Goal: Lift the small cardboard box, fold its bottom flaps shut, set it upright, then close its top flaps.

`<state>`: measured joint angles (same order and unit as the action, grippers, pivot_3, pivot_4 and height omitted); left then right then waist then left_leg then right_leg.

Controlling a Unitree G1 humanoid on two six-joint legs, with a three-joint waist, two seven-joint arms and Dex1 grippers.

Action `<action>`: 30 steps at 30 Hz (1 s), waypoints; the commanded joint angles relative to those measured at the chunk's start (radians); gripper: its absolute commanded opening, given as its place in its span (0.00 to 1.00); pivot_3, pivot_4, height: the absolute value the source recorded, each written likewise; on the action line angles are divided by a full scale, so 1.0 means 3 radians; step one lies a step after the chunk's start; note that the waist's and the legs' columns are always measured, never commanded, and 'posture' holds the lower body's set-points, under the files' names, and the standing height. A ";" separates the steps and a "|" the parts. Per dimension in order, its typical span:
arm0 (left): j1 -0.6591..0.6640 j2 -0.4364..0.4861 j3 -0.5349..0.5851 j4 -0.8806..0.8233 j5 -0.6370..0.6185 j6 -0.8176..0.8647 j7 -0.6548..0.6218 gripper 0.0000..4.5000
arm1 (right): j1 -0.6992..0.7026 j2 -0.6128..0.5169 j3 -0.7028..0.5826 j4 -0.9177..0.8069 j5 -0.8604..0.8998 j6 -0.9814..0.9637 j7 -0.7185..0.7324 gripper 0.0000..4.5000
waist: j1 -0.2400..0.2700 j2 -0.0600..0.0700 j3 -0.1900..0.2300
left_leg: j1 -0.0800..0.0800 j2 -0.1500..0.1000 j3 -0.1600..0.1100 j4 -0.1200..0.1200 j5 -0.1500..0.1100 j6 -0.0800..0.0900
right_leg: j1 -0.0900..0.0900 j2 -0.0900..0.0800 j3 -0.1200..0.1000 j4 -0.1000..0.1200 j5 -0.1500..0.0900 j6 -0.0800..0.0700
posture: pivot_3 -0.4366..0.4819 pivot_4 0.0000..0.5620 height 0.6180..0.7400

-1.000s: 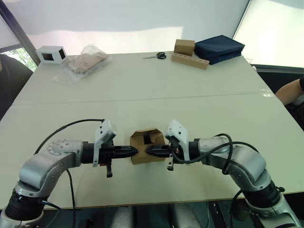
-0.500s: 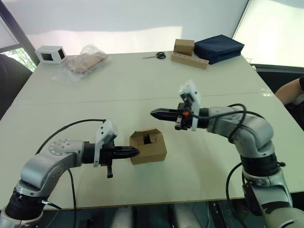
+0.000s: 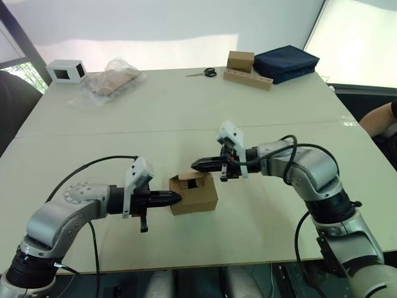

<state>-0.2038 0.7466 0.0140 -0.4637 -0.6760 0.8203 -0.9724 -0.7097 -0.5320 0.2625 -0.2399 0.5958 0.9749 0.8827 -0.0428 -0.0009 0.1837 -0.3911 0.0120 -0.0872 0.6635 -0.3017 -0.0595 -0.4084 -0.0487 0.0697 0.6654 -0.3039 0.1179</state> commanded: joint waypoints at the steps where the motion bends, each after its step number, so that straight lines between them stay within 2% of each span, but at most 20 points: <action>1: -0.0009 0.0019 0.0024 0.0005 -0.0004 -0.0048 0.0018 0.01 | 0.0044 -0.0020 -0.0062 -0.0212 0.0075 0.0051 -0.0002 0.00 | 0.0000 0.0000 0.0000 | 0.0000 0.0000 0.0000 0.0000 0.0000 0.0000 | 0.0000 0.0000 0.0000 0.0000 0.0000 0.0000 | 0.48 0.27 1.00; 8: -0.0081 0.0013 -0.0014 0.0025 -0.0013 -0.0020 0.0049 0.01 | 0.0149 -0.0008 -0.0123 -0.0367 0.0084 0.0095 -0.0101 0.00 | 0.0001 0.0000 0.0000 | 0.0000 0.0000 -0.0001 0.0000 0.0000 0.0000 | 0.0000 0.0000 0.0000 0.0000 0.0000 0.0000 | 0.48 0.27 1.00; 11: -0.0119 0.0007 -0.0037 0.0032 -0.0018 -0.0006 0.0059 0.00 | 0.0165 -0.0004 -0.0128 -0.0413 0.0076 0.0098 -0.0138 0.16 | 0.0003 0.0000 0.0000 | 0.0000 0.0000 0.0000 0.0000 0.0000 0.0000 | 0.0000 0.0000 0.0000 0.0000 0.0000 0.0000 | 0.48 0.27 1.00; 15: -0.0162 0.0006 -0.0053 0.0055 -0.0029 0.0006 0.0064 0.00 | 0.0184 -0.0035 -0.0109 -0.0470 0.0048 0.0089 -0.0162 0.53 | 0.0000 0.0000 0.0000 | 0.0000 0.0000 0.0000 0.0000 0.0000 0.0000 | 0.0000 0.0000 0.0000 -0.0001 0.0000 0.0000 | 0.48 0.27 1.00; 20: -0.0185 0.0008 -0.0065 0.0074 -0.0031 0.0004 0.0065 0.00 | 0.0202 -0.0010 -0.0117 -0.0454 0.0043 0.0089 -0.0209 0.53 | 0.0000 0.0000 0.0000 | 0.0000 0.0000 0.0000 0.0000 0.0000 0.0000 | 0.0000 0.0000 0.0000 -0.0001 0.0000 0.0000 | 0.48 0.27 1.00; 24: -0.0189 0.0008 -0.0064 0.0074 -0.0029 0.0007 0.0077 0.00 | 0.0232 0.0127 -0.0286 -0.0446 0.0290 0.0225 -0.0235 0.53 | 0.0000 0.0000 0.0000 | 0.0000 0.0000 0.0000 0.0000 0.0000 0.0000 | 0.0000 0.0000 0.0000 -0.0001 0.0000 0.0000 | 0.48 0.27 1.00; 30: -0.0181 0.0010 -0.0056 0.0055 -0.0028 0.0024 0.0112 0.00 | 0.0287 0.0090 -0.0285 -0.0514 0.0422 0.0359 -0.0208 0.53 | 0.0002 0.0000 0.0000 | 0.0000 0.0000 0.0000 0.0000 0.0000 0.0000 | 0.0000 0.0000 0.0000 -0.0001 0.0000 0.0000 | 0.48 0.27 1.00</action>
<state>-0.2496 0.7456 -0.0073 -0.4333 -0.6771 0.8245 -0.9439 -0.6251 -0.4991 0.1924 -0.3522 0.6950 1.0741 0.8182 -0.0422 -0.0009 0.1837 -0.3911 0.0120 -0.0872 0.6635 -0.3017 -0.0595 -0.4083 -0.0486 0.0696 0.6652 -0.3040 0.1179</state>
